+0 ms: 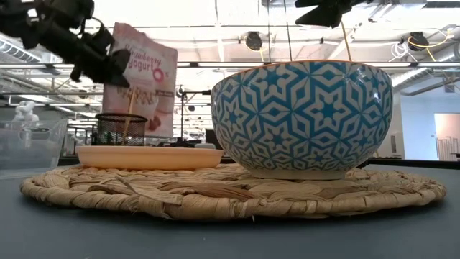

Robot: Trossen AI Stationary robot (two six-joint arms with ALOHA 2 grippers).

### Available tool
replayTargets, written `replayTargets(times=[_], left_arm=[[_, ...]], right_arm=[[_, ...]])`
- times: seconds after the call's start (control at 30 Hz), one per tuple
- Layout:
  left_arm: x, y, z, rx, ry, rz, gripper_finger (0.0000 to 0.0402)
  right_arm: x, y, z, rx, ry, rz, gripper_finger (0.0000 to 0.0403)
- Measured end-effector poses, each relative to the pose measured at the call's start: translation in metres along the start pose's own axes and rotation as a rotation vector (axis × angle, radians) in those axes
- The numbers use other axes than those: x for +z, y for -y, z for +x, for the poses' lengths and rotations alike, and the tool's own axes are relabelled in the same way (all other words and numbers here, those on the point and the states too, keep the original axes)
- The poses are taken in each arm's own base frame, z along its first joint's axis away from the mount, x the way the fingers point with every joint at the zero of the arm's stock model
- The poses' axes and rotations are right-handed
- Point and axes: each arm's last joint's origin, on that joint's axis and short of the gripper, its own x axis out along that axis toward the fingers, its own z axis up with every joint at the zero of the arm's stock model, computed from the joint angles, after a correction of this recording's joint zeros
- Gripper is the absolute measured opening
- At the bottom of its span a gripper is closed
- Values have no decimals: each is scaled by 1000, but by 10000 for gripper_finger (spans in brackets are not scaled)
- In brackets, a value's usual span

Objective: Arrange a breakfast setting
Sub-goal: Pour the cereal into the orange bowl

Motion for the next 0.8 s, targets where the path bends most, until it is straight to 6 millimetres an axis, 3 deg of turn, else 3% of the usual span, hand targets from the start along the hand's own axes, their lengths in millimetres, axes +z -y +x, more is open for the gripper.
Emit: replayTargets(times=[0.5, 0.8], left_arm=[[-52, -3, 4, -6, -103, -23, 3], [-64, -4, 4, 3, -125, -71, 3]], right_arm=[[0, 0, 0, 0, 0, -2, 354], [0, 0, 0, 0, 0, -3, 354]])
